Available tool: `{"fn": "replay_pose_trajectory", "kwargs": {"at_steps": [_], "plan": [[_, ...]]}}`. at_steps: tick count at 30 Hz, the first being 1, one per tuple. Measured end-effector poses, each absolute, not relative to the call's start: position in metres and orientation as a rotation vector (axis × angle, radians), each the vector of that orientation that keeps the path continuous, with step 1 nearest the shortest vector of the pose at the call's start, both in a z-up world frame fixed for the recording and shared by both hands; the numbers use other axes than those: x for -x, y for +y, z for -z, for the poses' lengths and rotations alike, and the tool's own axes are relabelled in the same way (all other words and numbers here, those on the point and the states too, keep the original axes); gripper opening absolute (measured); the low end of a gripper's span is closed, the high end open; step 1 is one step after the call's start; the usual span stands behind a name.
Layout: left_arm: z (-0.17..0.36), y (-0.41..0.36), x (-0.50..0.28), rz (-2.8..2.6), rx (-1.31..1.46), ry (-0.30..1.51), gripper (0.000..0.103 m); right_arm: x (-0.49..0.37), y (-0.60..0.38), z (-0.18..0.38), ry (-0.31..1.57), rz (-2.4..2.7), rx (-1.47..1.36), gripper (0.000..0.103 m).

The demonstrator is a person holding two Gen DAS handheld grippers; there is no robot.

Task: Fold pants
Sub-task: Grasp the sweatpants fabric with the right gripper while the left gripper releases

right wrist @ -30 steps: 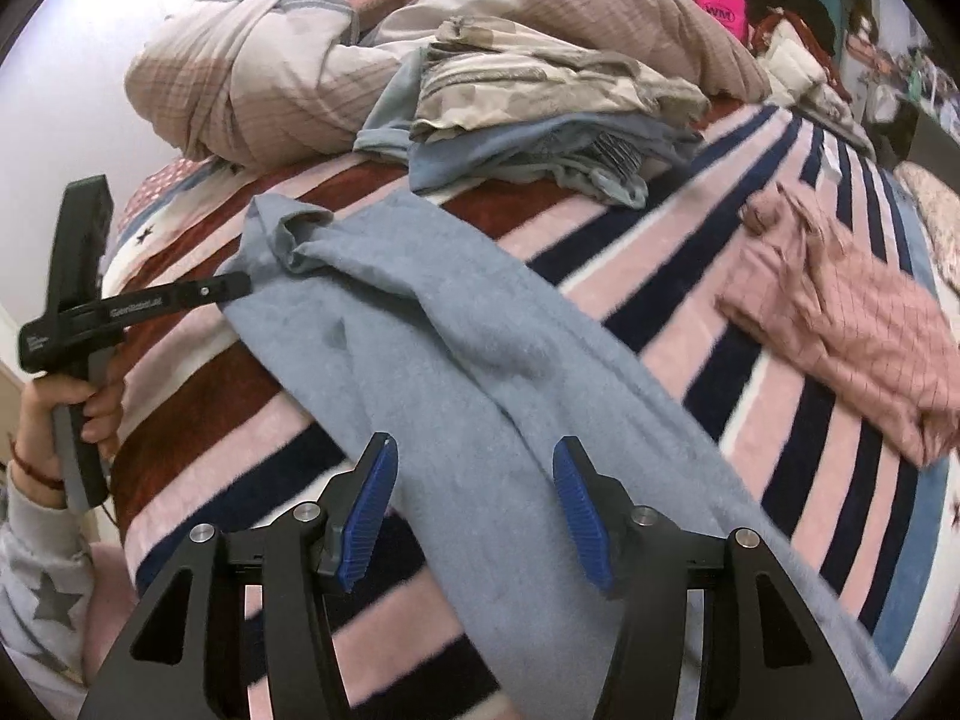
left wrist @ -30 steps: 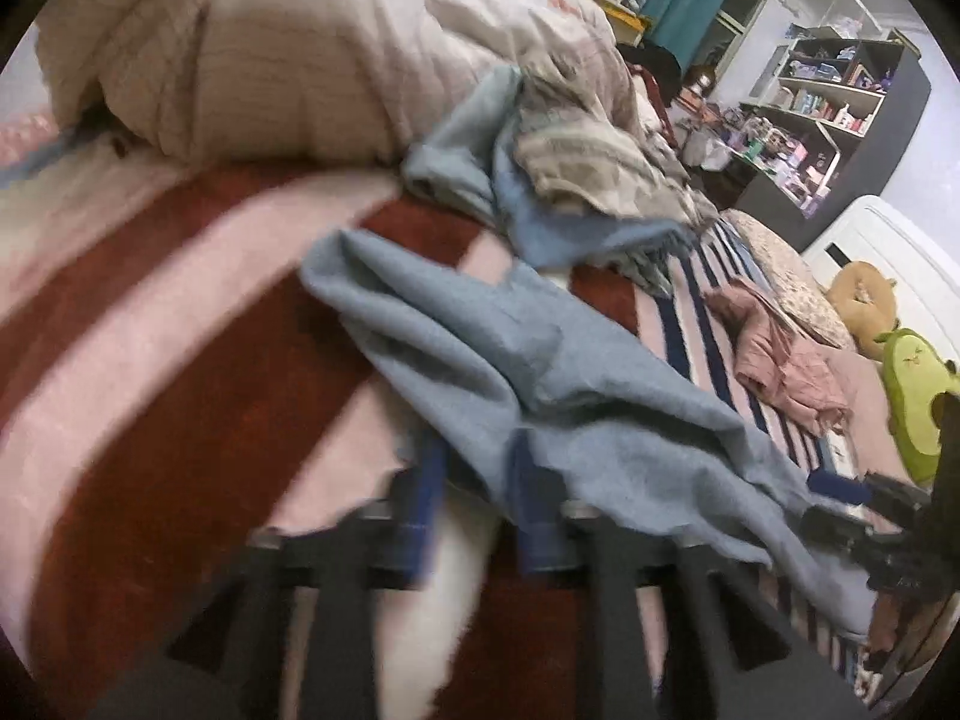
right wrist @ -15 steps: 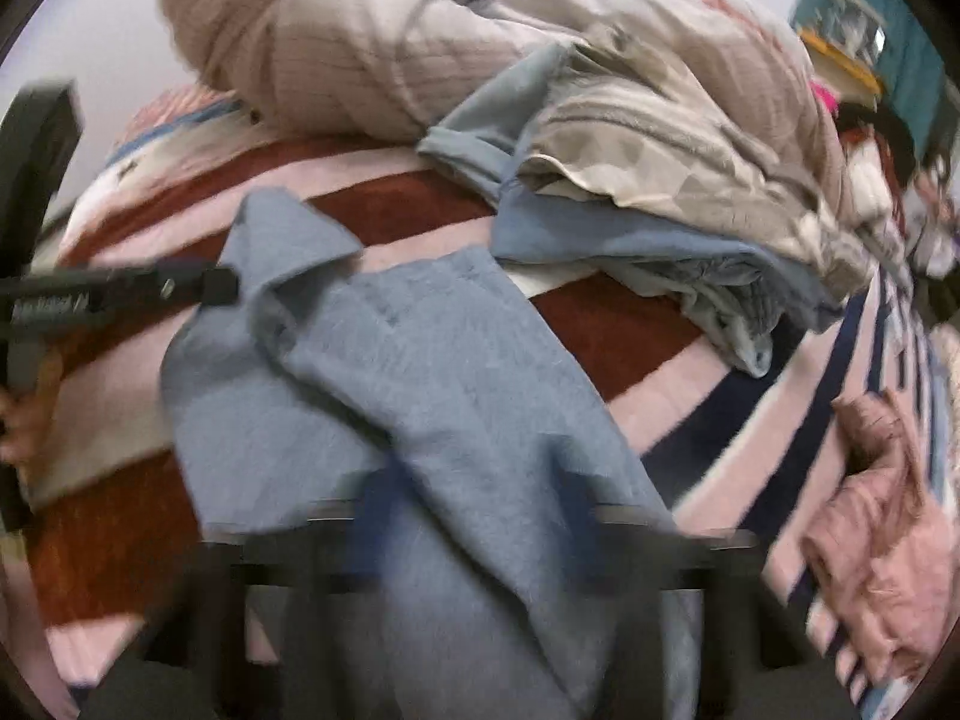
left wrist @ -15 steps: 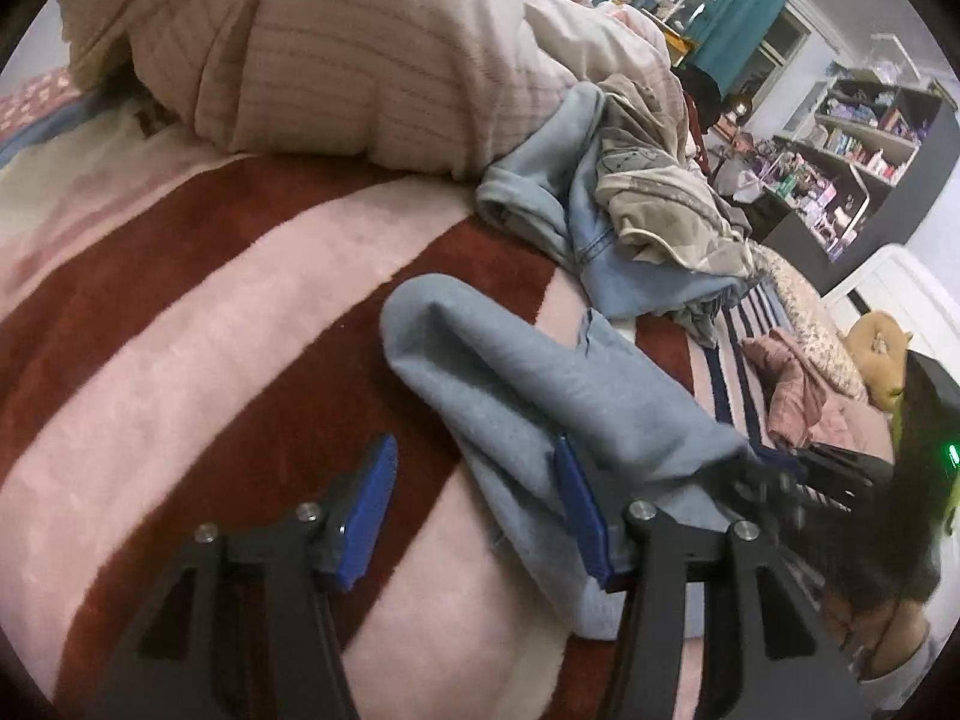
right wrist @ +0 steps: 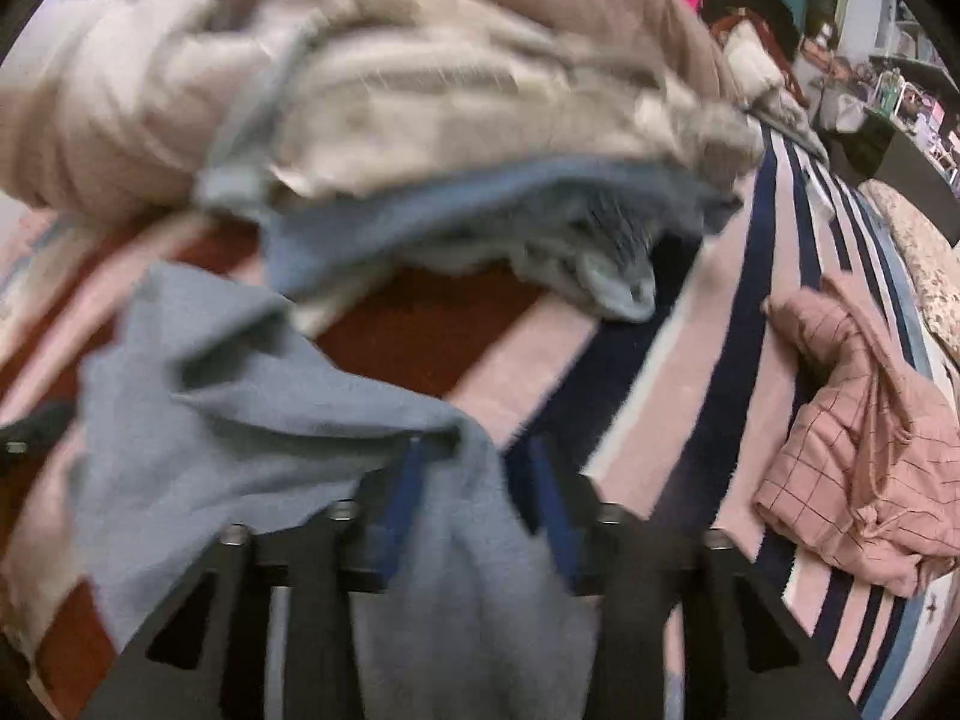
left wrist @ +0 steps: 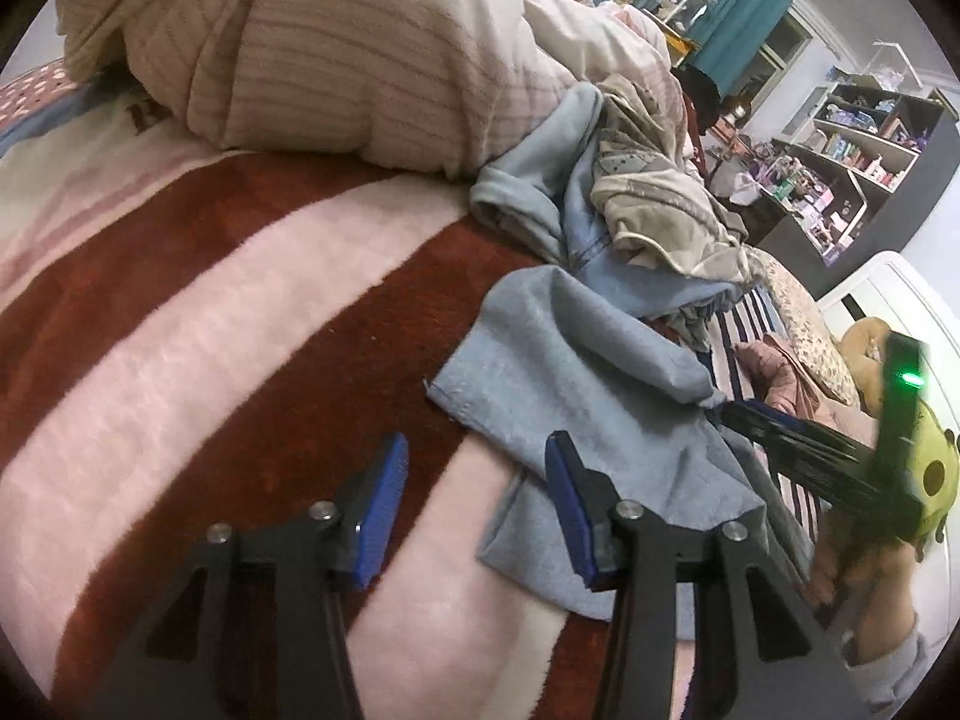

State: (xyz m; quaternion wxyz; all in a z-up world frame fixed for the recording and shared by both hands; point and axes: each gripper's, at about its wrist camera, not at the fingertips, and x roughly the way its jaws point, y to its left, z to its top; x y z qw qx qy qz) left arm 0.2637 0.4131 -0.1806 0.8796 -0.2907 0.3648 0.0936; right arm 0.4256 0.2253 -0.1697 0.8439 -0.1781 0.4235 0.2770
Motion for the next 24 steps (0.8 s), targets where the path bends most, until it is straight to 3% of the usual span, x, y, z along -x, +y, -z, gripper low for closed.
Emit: {"fn": "replay_pose_trajectory", "kwargs": {"at_steps": [5,12,13,15,17,24], "plan": [[0.188,0.415,-0.270,-0.140,0.686,0.758,0.046,-0.378,0.242,0.150,0.817,-0.723,0.446,0.049],[0.195,0.410,-0.293,-0.122,0.719,0.759,0.046,-0.390,0.283,0.173,0.807,-0.768,0.578,0.049],[0.195,0.410,-0.295,-0.128,0.719,0.758,0.042,-0.394,0.289,0.175,0.811,-0.752,0.586,0.048],[0.195,0.409,-0.297,-0.163,0.681,0.768,0.016,-0.416,0.294,0.178,0.817,-0.696,0.575,0.048],[0.196,0.411,-0.297,-0.182,0.661,0.773,0.005,-0.443,0.288,0.175,0.844,-0.626,0.492,0.048],[0.173,0.415,-0.279,-0.155,0.655,0.683,0.002,-0.442,0.252,0.160,0.869,-0.626,0.404,0.050]]}}
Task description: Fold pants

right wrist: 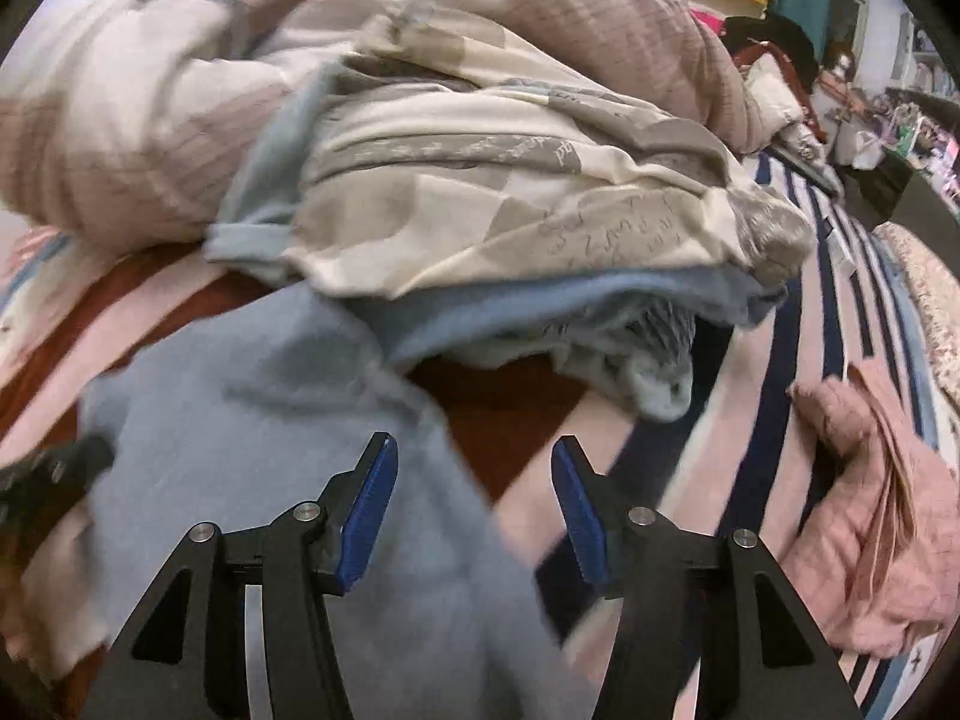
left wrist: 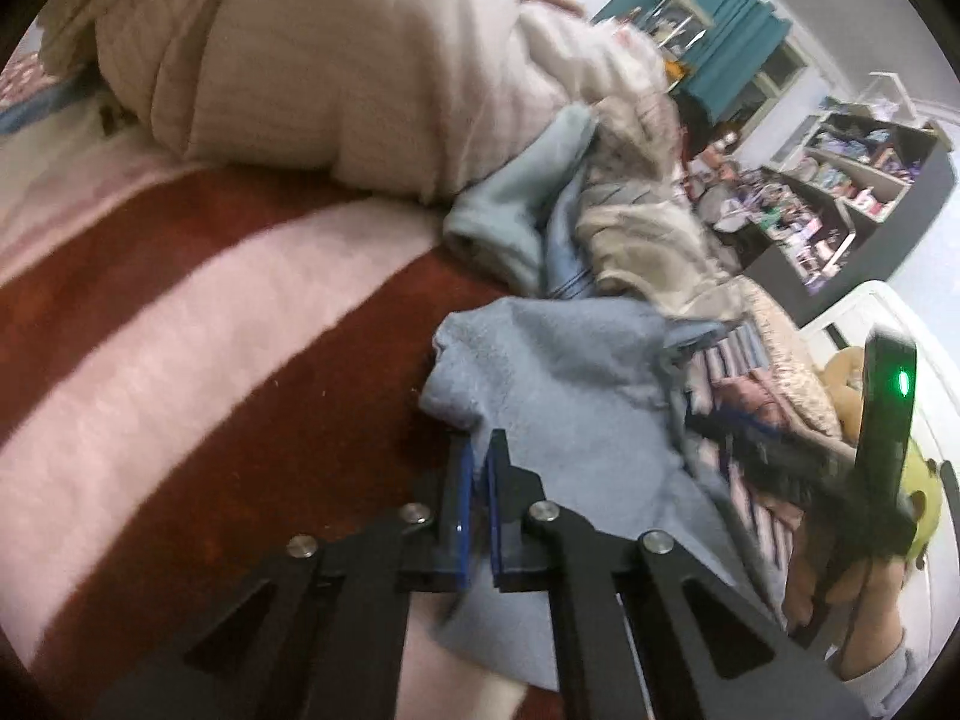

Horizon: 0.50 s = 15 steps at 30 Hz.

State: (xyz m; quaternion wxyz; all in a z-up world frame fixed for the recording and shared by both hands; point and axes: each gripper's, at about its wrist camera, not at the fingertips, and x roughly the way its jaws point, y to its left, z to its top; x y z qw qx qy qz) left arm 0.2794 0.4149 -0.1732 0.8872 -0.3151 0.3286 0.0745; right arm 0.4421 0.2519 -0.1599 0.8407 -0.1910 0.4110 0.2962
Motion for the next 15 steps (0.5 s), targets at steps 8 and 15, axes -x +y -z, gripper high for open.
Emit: {"fn": "replay_pose_trajectory", "kwargs": {"at_steps": [8,15], "plan": [[0.152,0.421,-0.225,-0.271,0.597,0.627,0.002,-0.360,0.181,0.144,0.891,-0.769,0.418,0.053],[0.169,0.431,-0.223,-0.308,0.631,0.695,0.004,-0.354,0.130,0.153,0.902,-0.590,0.514,0.053]]}}
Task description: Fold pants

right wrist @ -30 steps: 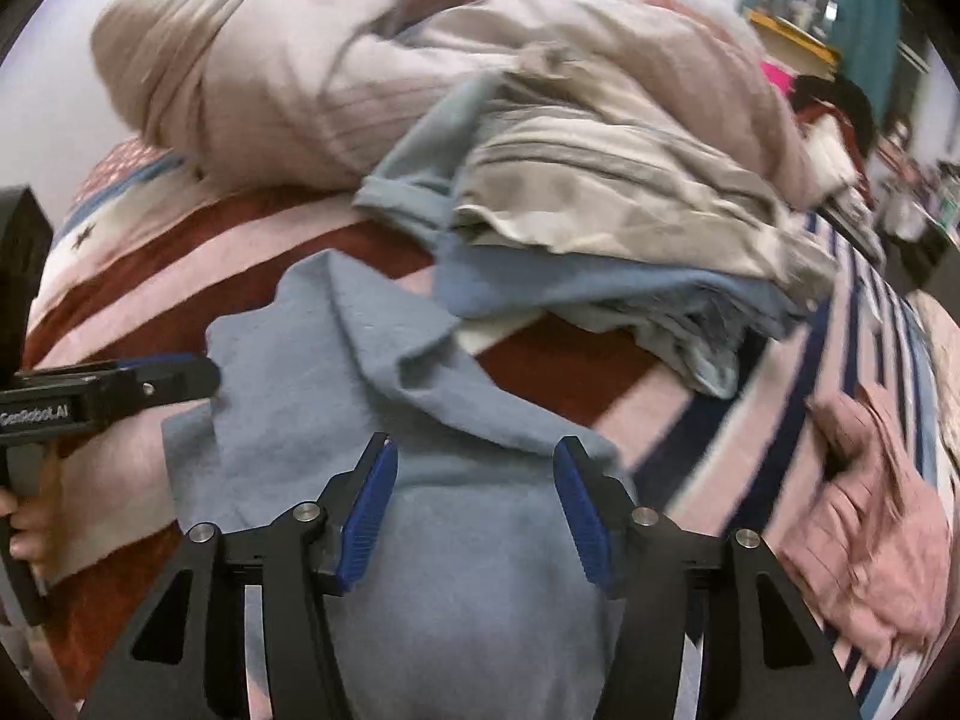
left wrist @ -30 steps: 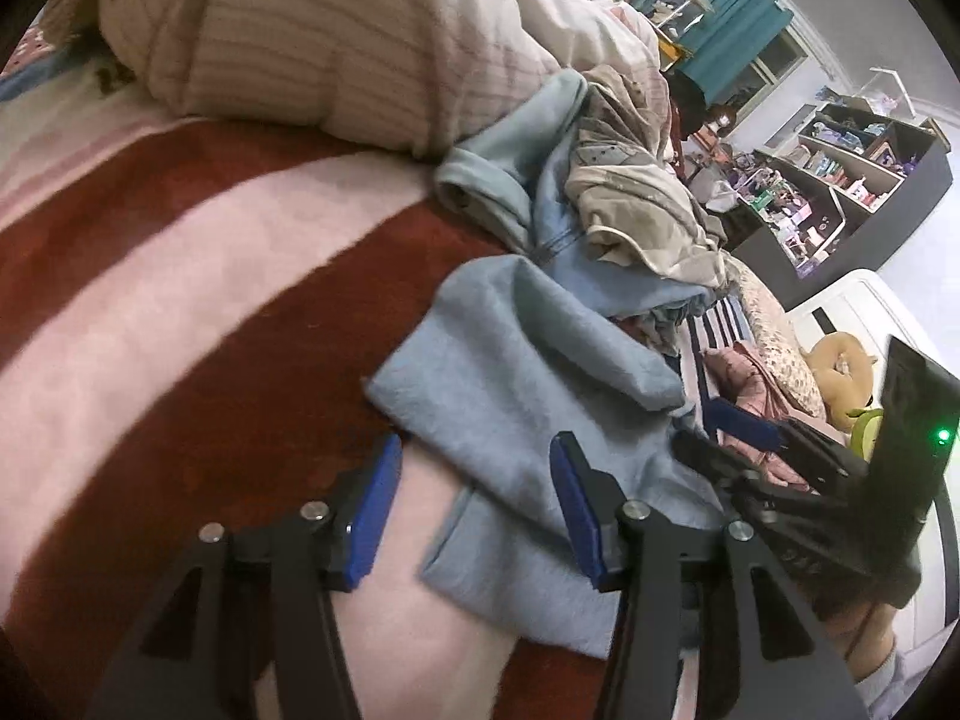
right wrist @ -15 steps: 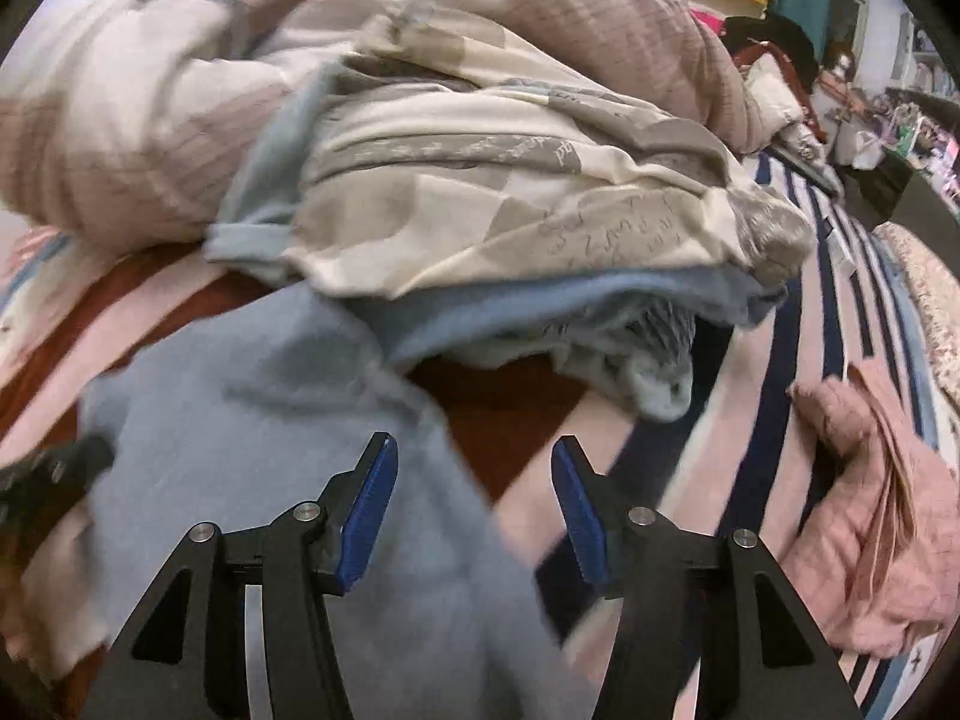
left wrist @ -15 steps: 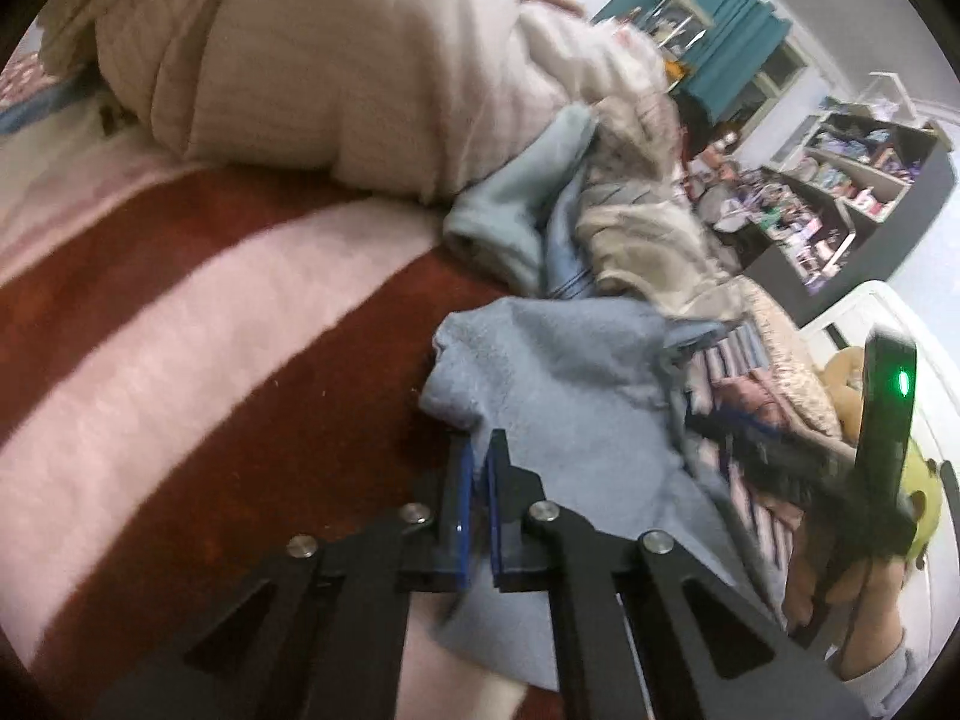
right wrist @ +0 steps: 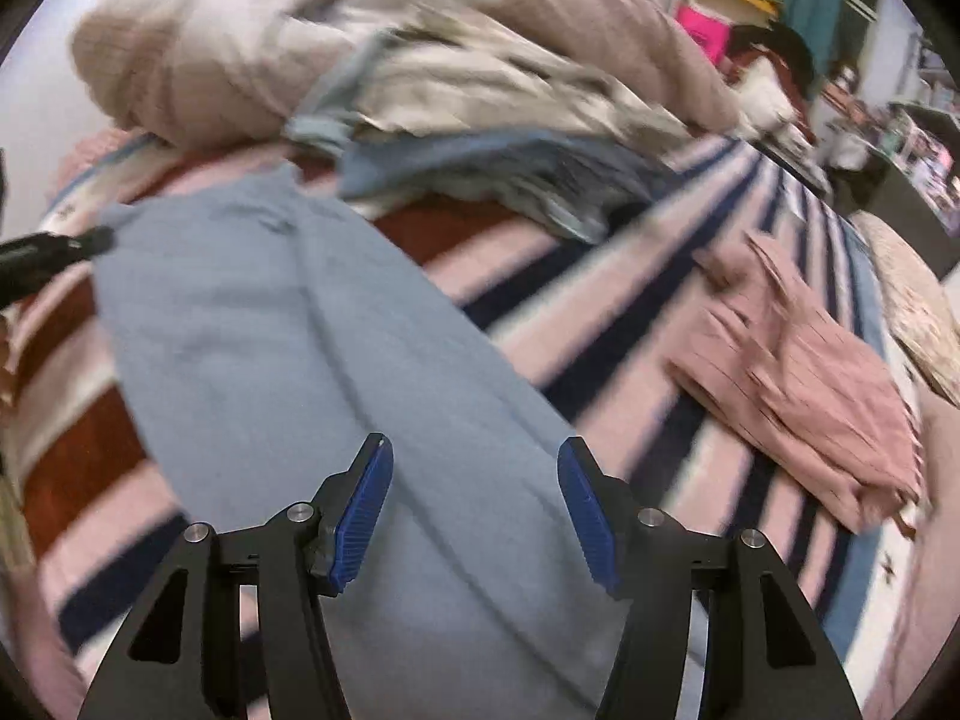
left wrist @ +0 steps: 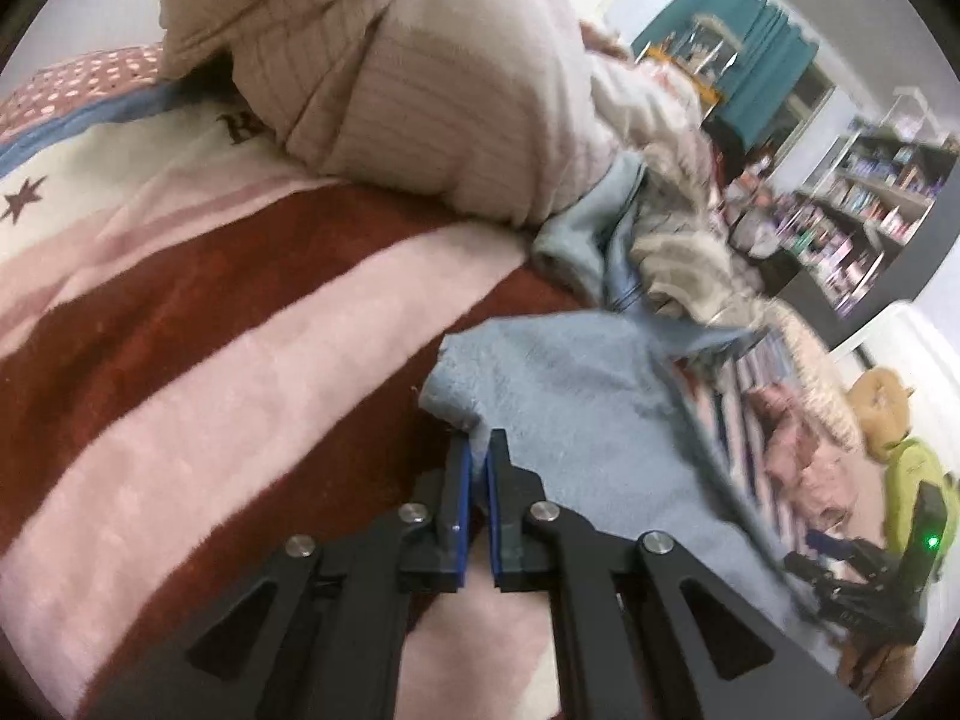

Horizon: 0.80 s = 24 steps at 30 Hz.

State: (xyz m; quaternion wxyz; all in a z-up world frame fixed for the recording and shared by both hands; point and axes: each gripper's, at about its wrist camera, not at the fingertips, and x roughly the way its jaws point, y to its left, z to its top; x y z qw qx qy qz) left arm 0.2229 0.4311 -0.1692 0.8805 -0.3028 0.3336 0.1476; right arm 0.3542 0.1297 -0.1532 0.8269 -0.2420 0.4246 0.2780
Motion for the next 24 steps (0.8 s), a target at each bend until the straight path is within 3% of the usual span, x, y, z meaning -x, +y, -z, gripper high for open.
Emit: {"fn": "replay_pose_trajectory", "kwargs": {"at_steps": [2,5,8,12,15,17,24], "plan": [[0.166,0.428,-0.225,-0.345,0.596,0.714,0.012,-0.362,0.118,0.162,0.957,-0.575,0.522,0.053],[0.151,0.420,-0.222,-0.393,0.530,0.672,0.045,-0.370,0.107,0.169,1.006,-0.591,0.501,0.053],[0.143,0.409,-0.225,-0.379,0.483,0.676,0.047,-0.369,0.089,0.165,1.050,-0.649,0.432,0.053],[0.132,0.374,-0.240,-0.293,0.379,0.685,0.050,-0.355,0.078,0.167,1.019,-0.616,0.548,0.055],[0.131,0.354,-0.247,-0.214,0.389,0.686,0.050,-0.357,0.067,0.168,0.989,-0.590,0.536,0.048],[0.131,0.341,-0.255,-0.155,0.409,0.690,0.050,-0.368,0.057,0.163,0.966,-0.537,0.462,0.027],[0.129,0.312,-0.272,-0.122,0.372,0.703,0.050,-0.401,0.042,0.172,0.964,-0.392,0.479,0.027]]}}
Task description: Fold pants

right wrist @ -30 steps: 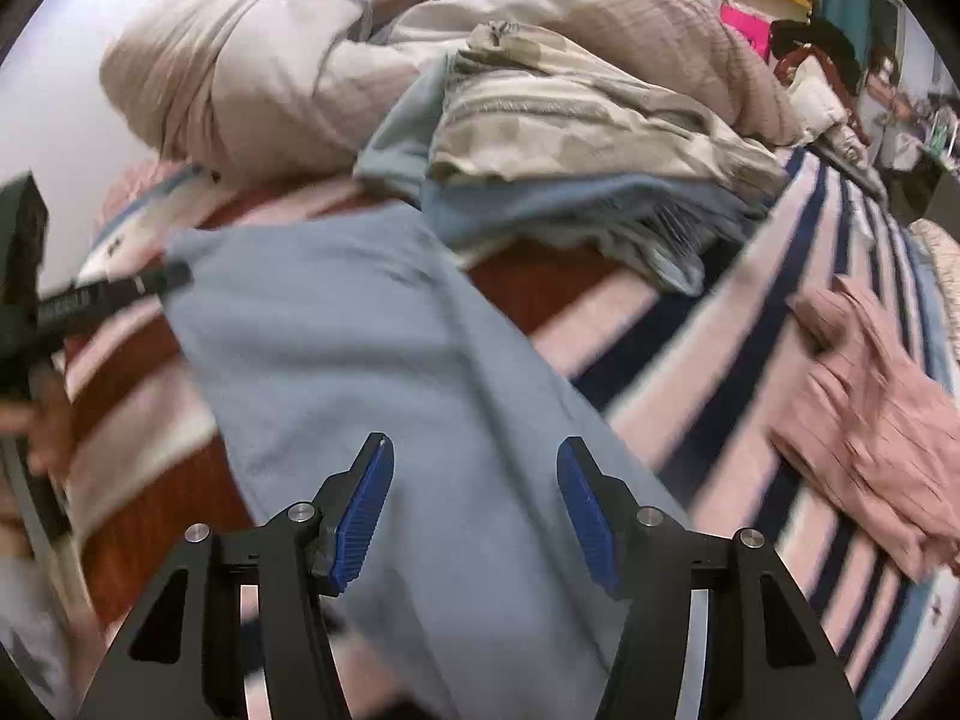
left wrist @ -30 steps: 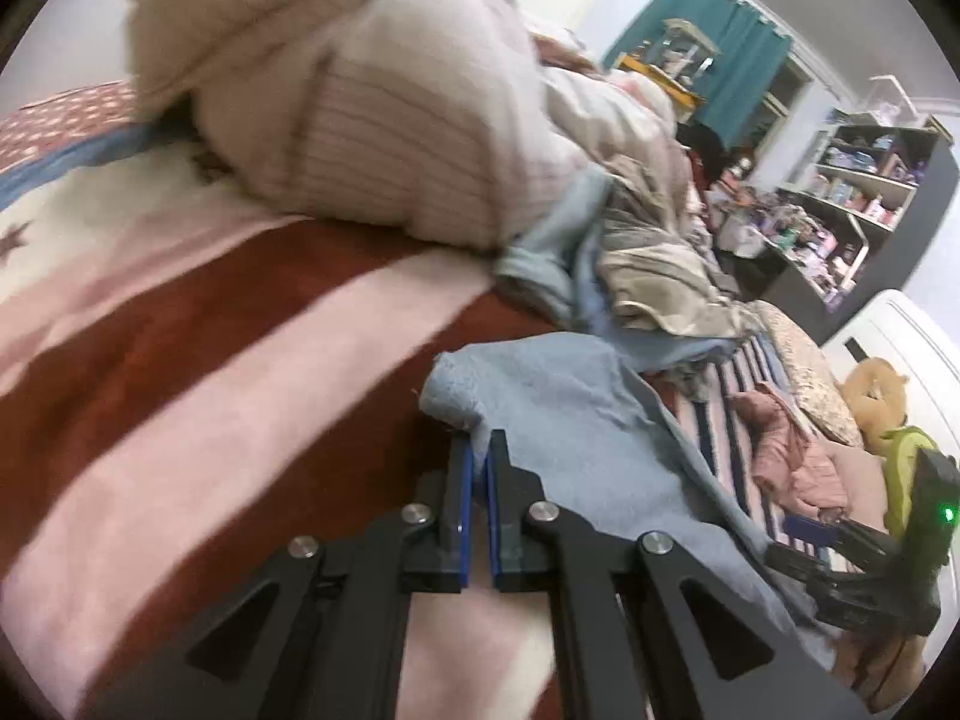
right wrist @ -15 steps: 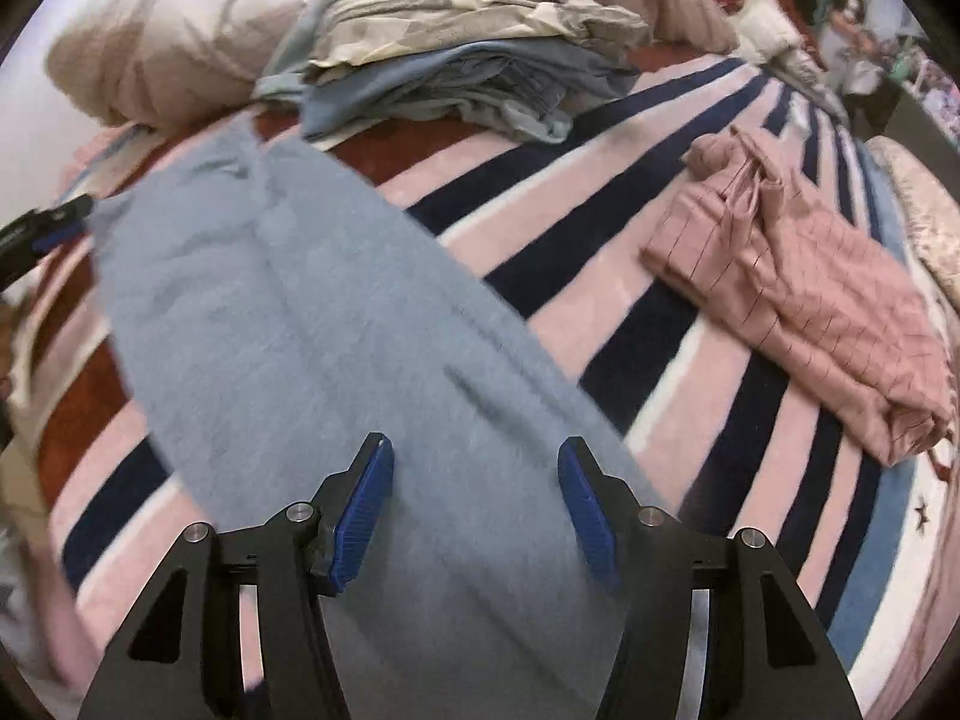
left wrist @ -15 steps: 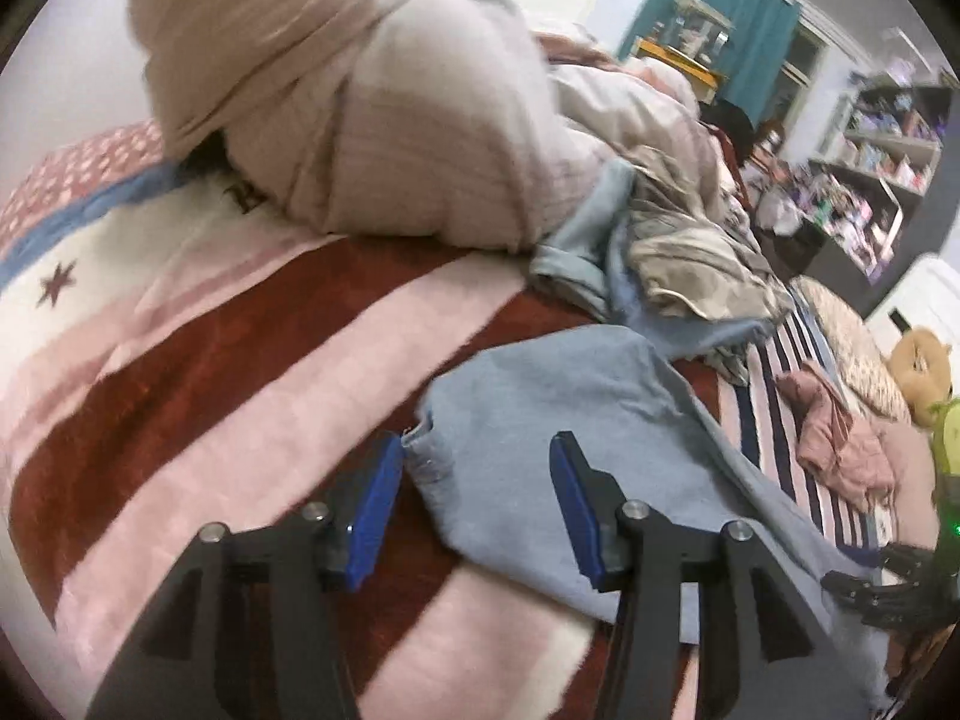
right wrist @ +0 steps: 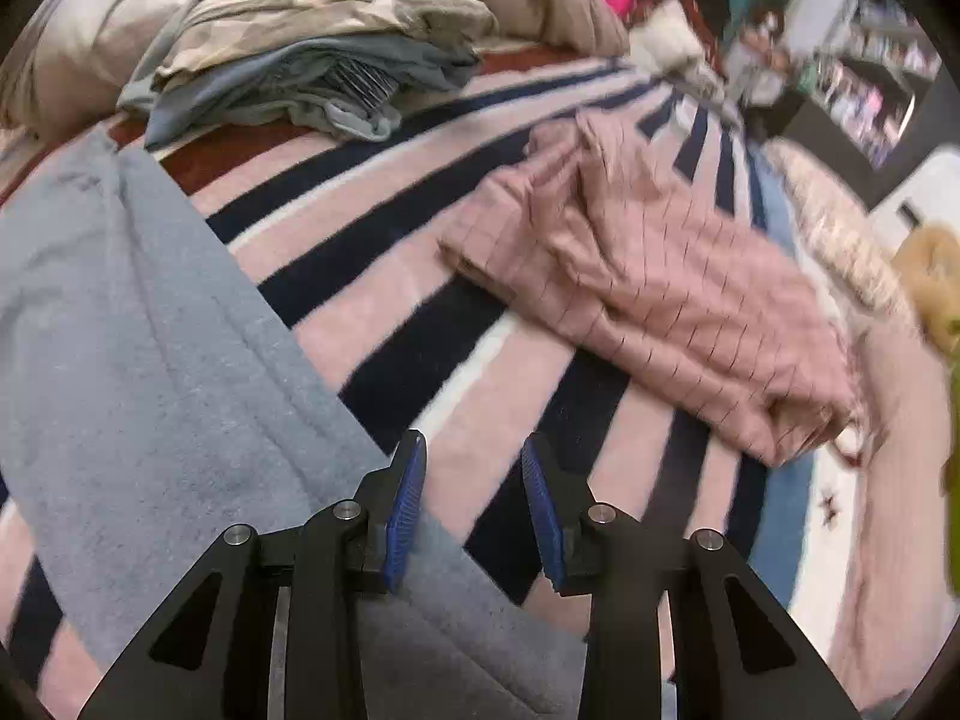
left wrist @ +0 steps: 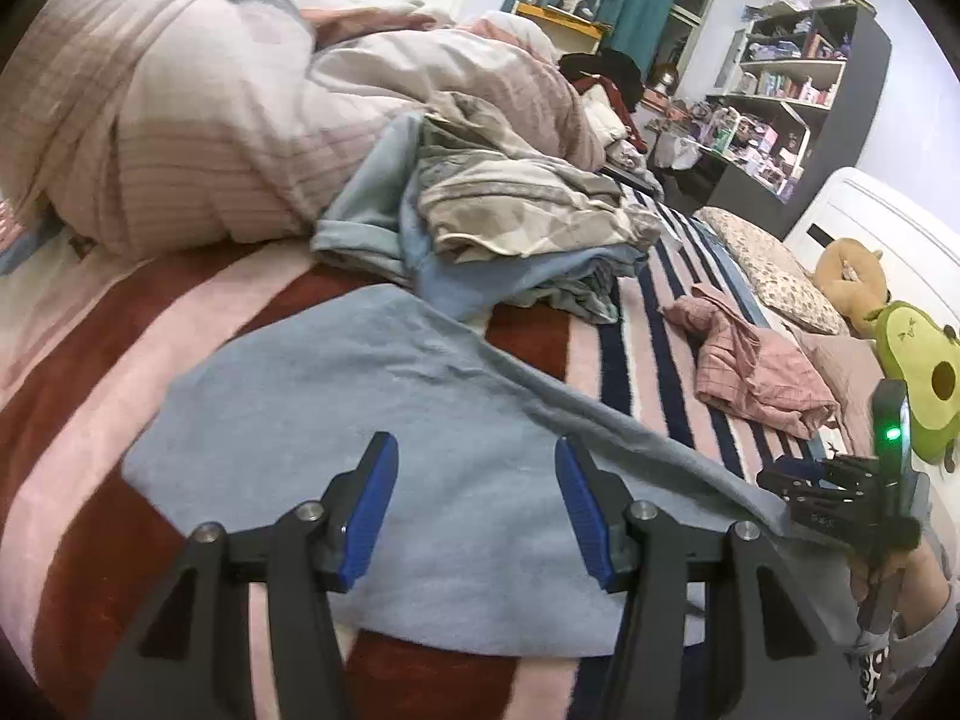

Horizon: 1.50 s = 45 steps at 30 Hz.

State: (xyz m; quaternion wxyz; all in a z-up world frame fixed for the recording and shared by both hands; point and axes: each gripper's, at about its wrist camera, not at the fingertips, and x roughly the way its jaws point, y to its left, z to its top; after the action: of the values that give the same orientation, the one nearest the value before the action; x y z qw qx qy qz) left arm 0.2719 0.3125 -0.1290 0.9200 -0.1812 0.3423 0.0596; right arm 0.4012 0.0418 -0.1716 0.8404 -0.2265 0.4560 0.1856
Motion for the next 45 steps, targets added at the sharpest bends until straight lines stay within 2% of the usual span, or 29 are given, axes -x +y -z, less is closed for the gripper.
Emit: {"fn": "replay_pose_trajectory", "kwargs": {"at_steps": [7,10,13,14,22,25,28,32,34,36,38,41,43,44,45], "plan": [[0.132,0.294,-0.284,-0.071,0.347,0.731,0.053,-0.345,0.001,0.140,0.972,-0.597,0.218,0.029],[0.134,0.280,-0.288,-0.025,0.315,0.747,0.057,-0.316,-0.008,0.146,1.008,-0.651,0.169,0.023],[0.140,0.269,-0.293,0.032,0.306,0.775,0.059,-0.307,-0.012,0.160,1.030,-0.606,0.208,0.022],[0.142,0.266,-0.295,0.050,0.304,0.786,0.060,-0.308,-0.015,0.164,1.030,-0.585,0.209,0.019],[0.165,0.255,-0.323,0.093,0.300,0.881,0.060,-0.351,-0.035,0.154,0.974,-0.474,0.134,0.015],[0.168,0.251,-0.331,0.105,0.293,0.888,0.061,-0.375,-0.041,0.157,0.959,-0.385,0.179,0.016],[0.171,0.249,-0.337,0.108,0.308,0.901,0.062,-0.395,-0.057,0.172,1.027,-0.351,0.142,0.018],[0.169,0.245,-0.335,0.103,0.299,0.899,0.065,-0.377,-0.092,0.153,0.996,-0.361,0.062,0.018],[0.164,0.243,-0.331,0.114,0.305,0.885,0.070,-0.357,-0.116,0.137,0.974,-0.347,0.039,0.021],[0.159,0.238,-0.326,0.145,0.309,0.872,0.072,-0.329,-0.149,0.119,0.953,-0.319,0.009,0.032],[0.153,0.232,-0.317,0.163,0.296,0.857,0.073,-0.300,-0.175,0.108,0.928,-0.279,0.001,0.037],[0.144,0.222,-0.298,0.173,0.280,0.839,0.075,-0.258,-0.226,0.092,0.881,-0.158,-0.003,0.038],[0.138,0.215,-0.290,0.183,0.261,0.823,0.076,-0.236,-0.259,0.083,0.838,-0.057,0.000,0.047],[0.133,0.212,-0.285,0.184,0.257,0.809,0.078,-0.228,-0.273,0.081,0.822,-0.019,-0.009,0.057],[0.129,0.210,-0.282,0.179,0.261,0.795,0.081,-0.217,-0.293,0.078,0.802,0.029,-0.026,0.061]]}}
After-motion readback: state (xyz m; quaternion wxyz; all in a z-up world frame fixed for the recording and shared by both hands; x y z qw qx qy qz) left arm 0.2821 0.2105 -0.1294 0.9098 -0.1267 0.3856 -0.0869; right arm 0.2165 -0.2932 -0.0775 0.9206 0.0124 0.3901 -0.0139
